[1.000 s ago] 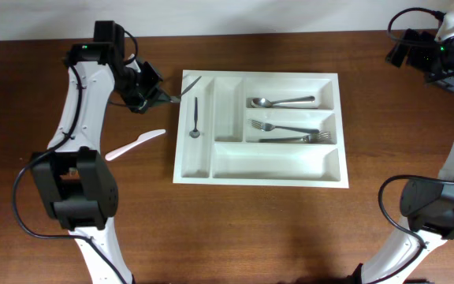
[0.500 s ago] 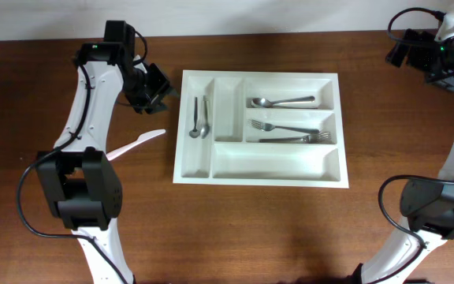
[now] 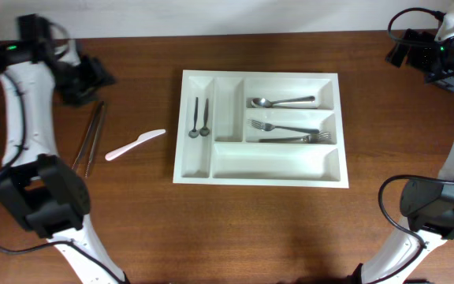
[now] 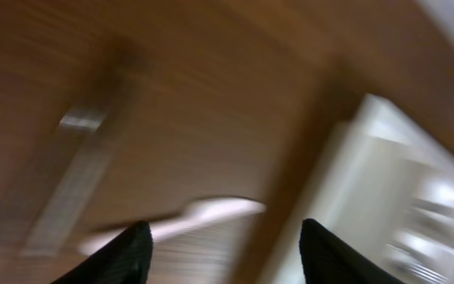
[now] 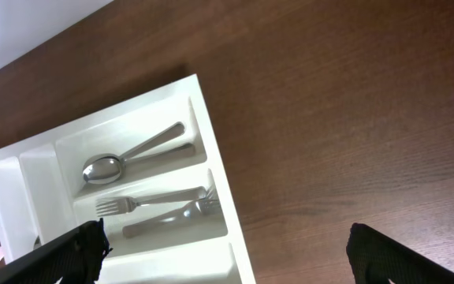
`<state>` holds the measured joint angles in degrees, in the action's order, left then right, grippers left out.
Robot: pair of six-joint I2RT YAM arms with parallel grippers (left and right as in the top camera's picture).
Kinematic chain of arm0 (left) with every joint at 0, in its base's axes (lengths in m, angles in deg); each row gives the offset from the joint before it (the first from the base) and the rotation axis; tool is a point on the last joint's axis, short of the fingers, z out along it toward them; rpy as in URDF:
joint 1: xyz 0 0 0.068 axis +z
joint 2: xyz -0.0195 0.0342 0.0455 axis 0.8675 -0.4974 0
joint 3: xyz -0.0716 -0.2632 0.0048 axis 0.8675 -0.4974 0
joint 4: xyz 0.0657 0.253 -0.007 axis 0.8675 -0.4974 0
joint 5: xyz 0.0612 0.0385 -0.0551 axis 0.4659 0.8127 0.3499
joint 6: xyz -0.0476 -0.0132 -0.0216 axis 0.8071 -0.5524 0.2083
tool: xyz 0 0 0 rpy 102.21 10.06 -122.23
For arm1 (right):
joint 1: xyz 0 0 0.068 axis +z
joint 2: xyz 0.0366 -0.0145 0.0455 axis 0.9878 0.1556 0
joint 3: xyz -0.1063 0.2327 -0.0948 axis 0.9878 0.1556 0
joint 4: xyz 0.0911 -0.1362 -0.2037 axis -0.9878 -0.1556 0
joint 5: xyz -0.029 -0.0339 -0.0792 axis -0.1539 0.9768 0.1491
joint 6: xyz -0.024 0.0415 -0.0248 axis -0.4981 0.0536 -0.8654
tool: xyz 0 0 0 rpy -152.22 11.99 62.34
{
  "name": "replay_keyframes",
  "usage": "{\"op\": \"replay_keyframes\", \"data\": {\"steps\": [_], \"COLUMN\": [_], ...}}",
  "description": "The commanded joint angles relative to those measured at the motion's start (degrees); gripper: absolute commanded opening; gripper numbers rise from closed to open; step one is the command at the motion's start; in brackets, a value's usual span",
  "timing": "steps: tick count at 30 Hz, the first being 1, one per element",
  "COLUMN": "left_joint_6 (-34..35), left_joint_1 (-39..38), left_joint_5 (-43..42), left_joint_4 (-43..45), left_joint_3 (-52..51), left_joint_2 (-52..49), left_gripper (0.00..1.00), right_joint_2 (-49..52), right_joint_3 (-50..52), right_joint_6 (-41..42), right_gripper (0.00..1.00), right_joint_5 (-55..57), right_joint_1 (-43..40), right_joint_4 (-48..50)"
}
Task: Pack container
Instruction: 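Move left gripper back and grasp the metal tongs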
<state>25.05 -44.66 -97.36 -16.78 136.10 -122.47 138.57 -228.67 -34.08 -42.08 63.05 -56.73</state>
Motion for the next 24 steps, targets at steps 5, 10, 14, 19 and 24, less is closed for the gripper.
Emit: {"op": "replay_keyframes", "data": {"steps": [5, 10, 14, 19, 24], "left_joint_6": [-33.03, -36.81, -37.05, -37.05, -37.27], "left_joint_1": [3.52, 3.41, 3.41, 3.39, 3.30], "left_joint_5": [19.08, 21.40, 23.17, 23.91, 24.52], "left_joint_4": [1.70, 6.23, 7.74, 7.54, 7.10], "left_joint_3": [0.52, -0.04, -1.55, -4.44, -4.66], "left_joint_2": [1.57, 1.33, -0.31, -4.55, -8.81], "left_gripper": [0.54, 0.55, 0.55, 0.55, 0.53], "right_joint_2": [0.39, 0.39, 0.39, 0.39, 0.39], "right_joint_3": [0.04, 0.07, 0.07, 0.07, 0.04], "right_joint_6": [0.11, 0.09, 0.09, 0.09, 0.11], "right_gripper": [0.99, 0.99, 0.99, 0.98, 0.99], "right_joint_5": [0.48, 0.48, 0.48, 0.48, 0.46], "right_joint_1": [0.37, 0.37, 0.37, 0.37, 0.37], "right_joint_4": [0.04, 0.00, -0.02, -0.04, -0.17]}}
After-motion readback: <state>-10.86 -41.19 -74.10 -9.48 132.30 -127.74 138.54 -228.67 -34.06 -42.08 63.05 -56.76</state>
